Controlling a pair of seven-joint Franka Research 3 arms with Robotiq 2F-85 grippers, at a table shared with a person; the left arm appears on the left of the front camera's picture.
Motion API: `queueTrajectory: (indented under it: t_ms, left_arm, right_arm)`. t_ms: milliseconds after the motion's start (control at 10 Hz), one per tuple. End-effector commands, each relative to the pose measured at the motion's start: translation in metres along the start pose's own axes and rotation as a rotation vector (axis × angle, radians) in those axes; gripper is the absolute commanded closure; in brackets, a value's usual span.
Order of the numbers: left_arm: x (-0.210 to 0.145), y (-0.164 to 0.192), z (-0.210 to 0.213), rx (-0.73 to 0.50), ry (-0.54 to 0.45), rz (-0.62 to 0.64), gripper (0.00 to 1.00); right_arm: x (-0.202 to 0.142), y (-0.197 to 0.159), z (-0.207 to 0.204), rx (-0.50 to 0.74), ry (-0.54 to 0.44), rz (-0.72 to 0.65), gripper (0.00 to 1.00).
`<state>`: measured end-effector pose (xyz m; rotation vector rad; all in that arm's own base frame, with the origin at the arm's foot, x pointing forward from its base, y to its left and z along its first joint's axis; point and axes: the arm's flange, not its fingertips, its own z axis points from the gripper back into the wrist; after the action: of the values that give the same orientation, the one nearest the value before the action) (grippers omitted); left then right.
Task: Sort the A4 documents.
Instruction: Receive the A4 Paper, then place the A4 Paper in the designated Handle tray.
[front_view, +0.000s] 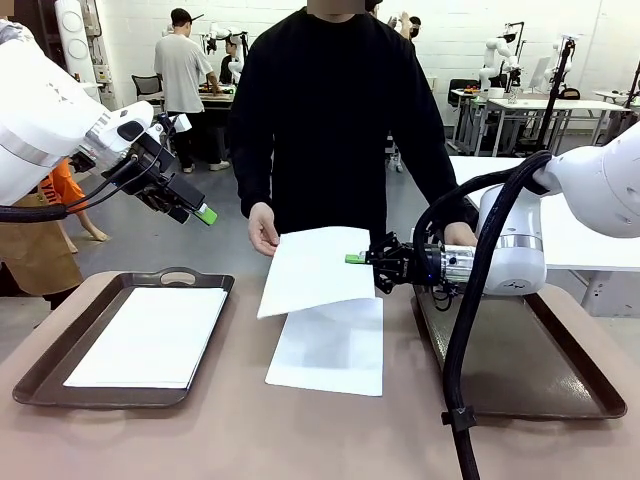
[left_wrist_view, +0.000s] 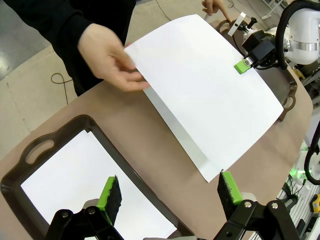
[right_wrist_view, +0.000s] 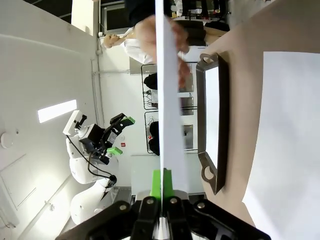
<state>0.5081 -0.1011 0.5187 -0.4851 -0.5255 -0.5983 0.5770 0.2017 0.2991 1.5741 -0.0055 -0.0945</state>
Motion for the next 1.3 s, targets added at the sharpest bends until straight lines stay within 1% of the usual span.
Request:
queueTrajectory:
  t_ms: [0, 1200]
  left_arm:
    - [0.0002, 0.0006, 0.0008, 0.007, -0.007, 0.001, 0.00]
    - [0.0002, 0.0006, 0.0008, 0.007, -0.007, 0.001, 0.00]
  right_arm:
    - [0.0004, -0.0005, 0.0005, -0.003, -0.003, 0.000, 1.00]
    - [0.0004, -0.0005, 0.0005, -0.003, -0.003, 0.000, 1.00]
